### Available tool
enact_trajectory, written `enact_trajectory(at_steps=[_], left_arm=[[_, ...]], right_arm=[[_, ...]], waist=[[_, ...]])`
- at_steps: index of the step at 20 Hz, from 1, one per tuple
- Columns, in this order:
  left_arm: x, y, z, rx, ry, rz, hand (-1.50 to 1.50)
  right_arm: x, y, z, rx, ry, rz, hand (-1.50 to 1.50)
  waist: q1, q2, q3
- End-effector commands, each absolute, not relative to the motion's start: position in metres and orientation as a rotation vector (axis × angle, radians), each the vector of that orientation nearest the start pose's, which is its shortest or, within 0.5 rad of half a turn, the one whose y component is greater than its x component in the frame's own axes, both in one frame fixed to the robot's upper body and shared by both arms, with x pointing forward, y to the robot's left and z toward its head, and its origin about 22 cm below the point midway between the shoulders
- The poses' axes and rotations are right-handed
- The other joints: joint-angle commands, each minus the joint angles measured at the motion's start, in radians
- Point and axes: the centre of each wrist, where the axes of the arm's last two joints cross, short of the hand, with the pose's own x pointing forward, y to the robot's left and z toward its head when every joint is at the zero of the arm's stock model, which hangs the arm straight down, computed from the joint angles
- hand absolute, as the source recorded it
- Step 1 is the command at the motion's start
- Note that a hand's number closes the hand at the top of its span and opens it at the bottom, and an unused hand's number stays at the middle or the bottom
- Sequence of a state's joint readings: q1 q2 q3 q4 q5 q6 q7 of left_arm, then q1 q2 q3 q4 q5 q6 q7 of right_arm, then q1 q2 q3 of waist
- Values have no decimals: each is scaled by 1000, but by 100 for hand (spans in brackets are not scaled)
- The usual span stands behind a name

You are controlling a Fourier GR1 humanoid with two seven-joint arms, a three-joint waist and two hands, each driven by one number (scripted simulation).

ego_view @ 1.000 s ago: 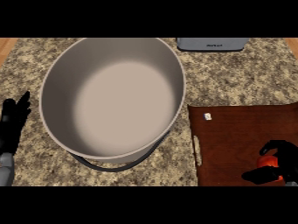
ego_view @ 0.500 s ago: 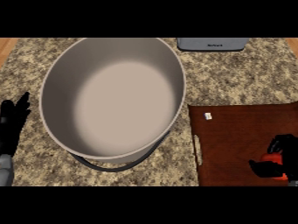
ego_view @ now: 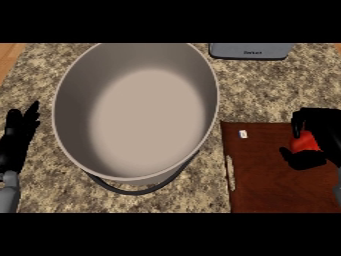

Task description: Pick the tomato from the tray and place it in the pot

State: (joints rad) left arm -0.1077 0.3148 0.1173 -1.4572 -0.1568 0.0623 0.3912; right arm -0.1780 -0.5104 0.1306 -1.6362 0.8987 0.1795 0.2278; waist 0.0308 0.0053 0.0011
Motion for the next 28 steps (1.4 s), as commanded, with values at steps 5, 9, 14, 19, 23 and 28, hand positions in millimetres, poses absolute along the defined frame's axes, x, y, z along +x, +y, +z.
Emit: enact_trajectory(at_steps=[5, 9, 14, 19, 23, 28], left_arm=[[261, 315, 25, 508, -1158, -120, 0], [257, 334, 29, 514, -1156, -107, 0], [253, 333, 16, 517, -1161, -115, 0], [266, 320, 24, 538, -1177, -109, 0], [269, 331, 42, 522, -1175, -119, 0], [262, 337, 27, 531, -1158, -120, 0]], right_arm=[[292, -274, 171, -969, -1838, 987, 150], [290, -260, 196, -847, -2044, 848, 150], [274, -234, 265, -859, -2106, 884, 150], [257, -185, 278, -731, -2079, 956, 150], [274, -142, 310, -679, -2011, 1018, 150], [300, -86, 304, -633, -1926, 1053, 150]], waist=[[-21, -9, 0], [-20, -8, -1], [-22, -9, -2], [-28, -8, -2], [-18, -8, -3], [-12, -4, -3]])
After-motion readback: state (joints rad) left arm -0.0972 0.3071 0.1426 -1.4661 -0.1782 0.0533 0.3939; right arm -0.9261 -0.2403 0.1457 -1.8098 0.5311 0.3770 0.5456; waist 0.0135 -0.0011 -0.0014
